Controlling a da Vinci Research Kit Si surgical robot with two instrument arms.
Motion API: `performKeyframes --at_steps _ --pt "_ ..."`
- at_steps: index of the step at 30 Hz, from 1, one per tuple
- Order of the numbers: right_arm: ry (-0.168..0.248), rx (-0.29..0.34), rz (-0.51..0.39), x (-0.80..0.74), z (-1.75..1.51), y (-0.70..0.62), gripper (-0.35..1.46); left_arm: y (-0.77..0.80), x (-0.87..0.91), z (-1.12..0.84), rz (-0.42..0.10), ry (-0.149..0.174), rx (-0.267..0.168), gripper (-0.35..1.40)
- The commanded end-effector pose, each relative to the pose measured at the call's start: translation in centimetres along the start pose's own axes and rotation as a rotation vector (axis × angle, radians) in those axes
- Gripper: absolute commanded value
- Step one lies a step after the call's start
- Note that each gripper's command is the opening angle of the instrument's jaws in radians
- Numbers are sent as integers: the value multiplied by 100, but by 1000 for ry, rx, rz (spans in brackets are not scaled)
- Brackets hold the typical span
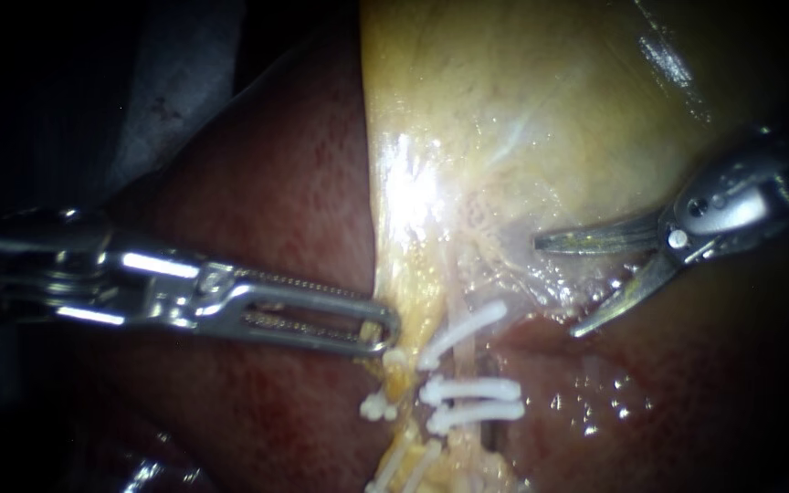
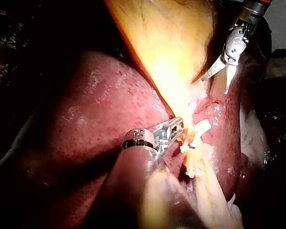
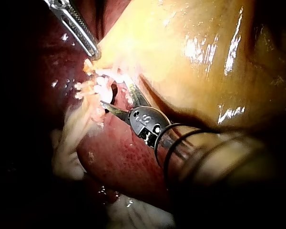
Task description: Go to the cutting position right tube
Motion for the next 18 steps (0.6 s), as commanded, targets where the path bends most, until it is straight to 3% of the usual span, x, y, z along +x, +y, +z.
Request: performKeyframes --at_steps 1,6,12,18 --pt "0 -1 0 0 0 0 145 0 0 0 0 0 0 -35" --pt "5 8 -9 -3 0 -5 141 -1 -2 -2 -1 1 2 -35" --pt "3 53 116 -8 4 -20 133 -1 -5 -11 -2 4 8 -35" --pt "-63 118 241 -15 10 -37 103 -3 -11 -29 -6 1 8 -35"
